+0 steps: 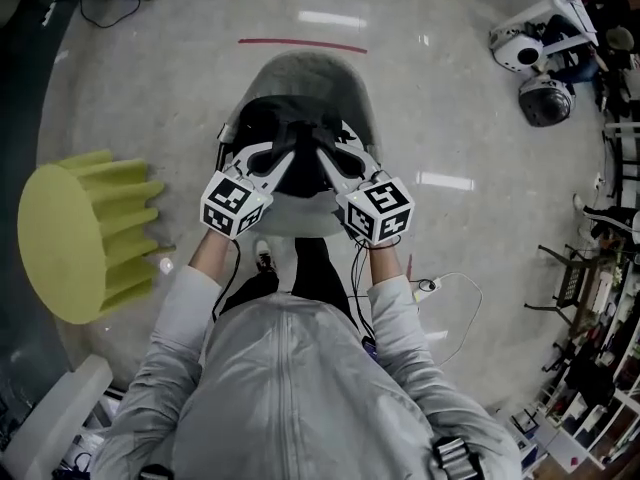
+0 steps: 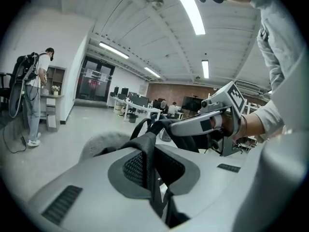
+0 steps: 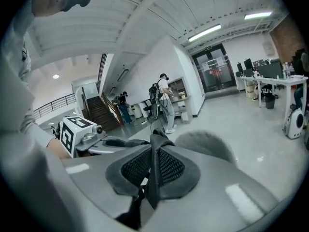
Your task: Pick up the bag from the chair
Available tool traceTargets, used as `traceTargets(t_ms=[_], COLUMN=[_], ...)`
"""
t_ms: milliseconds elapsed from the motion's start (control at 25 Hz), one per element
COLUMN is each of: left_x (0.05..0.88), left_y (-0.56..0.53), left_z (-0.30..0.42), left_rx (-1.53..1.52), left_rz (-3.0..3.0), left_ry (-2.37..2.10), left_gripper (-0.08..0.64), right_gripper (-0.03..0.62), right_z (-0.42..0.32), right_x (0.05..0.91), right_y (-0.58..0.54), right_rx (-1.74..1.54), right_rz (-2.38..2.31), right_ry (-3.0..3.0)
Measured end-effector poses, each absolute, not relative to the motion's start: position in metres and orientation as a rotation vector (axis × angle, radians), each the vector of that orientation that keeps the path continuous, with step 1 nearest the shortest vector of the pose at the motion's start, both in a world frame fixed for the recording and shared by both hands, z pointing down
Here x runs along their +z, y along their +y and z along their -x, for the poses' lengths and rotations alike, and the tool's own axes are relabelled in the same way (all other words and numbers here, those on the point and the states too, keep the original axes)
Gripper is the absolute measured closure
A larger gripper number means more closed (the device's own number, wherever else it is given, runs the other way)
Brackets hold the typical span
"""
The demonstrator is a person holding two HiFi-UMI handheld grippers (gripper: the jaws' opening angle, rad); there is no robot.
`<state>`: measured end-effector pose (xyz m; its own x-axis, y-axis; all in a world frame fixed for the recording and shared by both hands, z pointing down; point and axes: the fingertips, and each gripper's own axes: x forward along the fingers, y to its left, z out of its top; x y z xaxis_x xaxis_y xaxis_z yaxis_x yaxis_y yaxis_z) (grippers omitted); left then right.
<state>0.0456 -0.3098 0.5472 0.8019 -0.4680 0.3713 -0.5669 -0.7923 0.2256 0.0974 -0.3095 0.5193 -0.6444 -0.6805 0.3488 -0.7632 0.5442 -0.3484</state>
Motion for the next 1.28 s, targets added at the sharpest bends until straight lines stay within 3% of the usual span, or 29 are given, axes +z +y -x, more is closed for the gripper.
traceTargets(t_ms=[1280], left_x=[0.33], left_y=[-0.163], left_z=[0.001], left_rx=[0.146], left_rz=[-3.035], left_ry=[-0.69], left_gripper=[0.532], right_gripper=[0.554], right_z=[-0.046], right_x=[0.306], right_y=[-0.148], right_rx=[0.256], right_rz=[-1.444], right_ry=[-2.784])
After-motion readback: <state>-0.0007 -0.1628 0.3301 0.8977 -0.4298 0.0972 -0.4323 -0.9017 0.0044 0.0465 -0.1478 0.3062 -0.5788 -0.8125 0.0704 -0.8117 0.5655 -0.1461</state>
